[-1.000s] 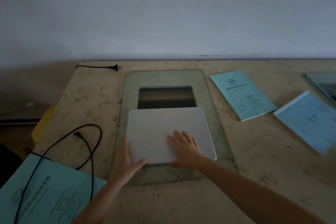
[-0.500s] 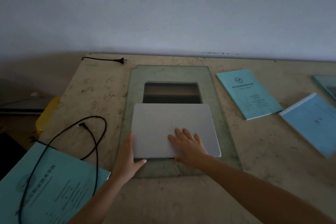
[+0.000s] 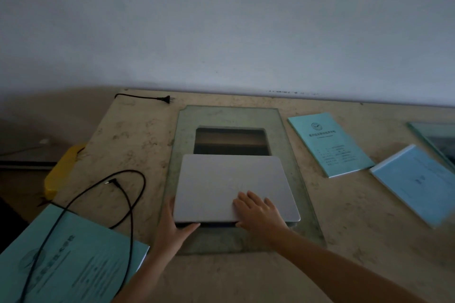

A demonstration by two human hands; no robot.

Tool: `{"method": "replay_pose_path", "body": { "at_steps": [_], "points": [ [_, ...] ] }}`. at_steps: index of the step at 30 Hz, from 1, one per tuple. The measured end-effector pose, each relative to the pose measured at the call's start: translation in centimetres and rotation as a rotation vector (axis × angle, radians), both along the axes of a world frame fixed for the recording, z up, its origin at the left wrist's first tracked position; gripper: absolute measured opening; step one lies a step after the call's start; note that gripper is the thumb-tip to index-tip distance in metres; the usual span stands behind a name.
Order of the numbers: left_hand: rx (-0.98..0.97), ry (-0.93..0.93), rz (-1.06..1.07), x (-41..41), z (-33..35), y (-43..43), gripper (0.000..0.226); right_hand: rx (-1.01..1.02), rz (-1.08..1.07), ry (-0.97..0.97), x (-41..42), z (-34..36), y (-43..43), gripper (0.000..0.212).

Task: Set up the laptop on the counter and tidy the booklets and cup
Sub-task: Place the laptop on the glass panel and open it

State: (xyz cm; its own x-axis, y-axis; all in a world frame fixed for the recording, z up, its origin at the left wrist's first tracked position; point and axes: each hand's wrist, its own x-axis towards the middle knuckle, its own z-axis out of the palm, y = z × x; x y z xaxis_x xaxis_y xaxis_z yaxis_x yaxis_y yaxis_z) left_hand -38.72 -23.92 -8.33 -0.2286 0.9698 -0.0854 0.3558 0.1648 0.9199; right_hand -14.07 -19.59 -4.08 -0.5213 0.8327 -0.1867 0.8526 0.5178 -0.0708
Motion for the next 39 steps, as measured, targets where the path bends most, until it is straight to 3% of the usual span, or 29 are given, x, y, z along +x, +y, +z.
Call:
{"method": "replay_pose_path", "body": {
  "at_steps": [6,8,16,19,23,33,39],
  "points": [
    [0.051,0.188,-0.024,-1.0,0.5,1.5,0.079,0.29,0.081,0.037,0.6,1.4,0.0,0.047],
    [0.042,0.256,-0.095,-1.4,0.9,1.8,0.078,0.266,0.095,0.05,0.7,1.6,0.1,0.045],
    [-0.135,0.227,-0.16,-2.1,1.6,2.5,0.09,0.53,0.151,0.21,1.1,3.5,0.8,0.025],
    [-0.175,0.341,-0.237,-1.9,1.8,3.1,0.098,0.55,0.099,0.314,0.9,5.5,2.4,0.029],
    [-0.262,0.416,-0.314,-2.1,2.0,3.9,0.11,0.43,-0.032,0.322,0.2,9.2,5.3,0.044],
    [-0.421,0.645,-0.521,-2.0,3.7,7.2,0.126,0.389,-0.264,0.376,-1.6,14.0,12.1,0.036],
    [-0.493,0.703,-0.584,-2.1,3.8,8.5,0.133,0.369,-0.364,0.51,-2.6,14.3,15.3,0.033]
  ]
}}
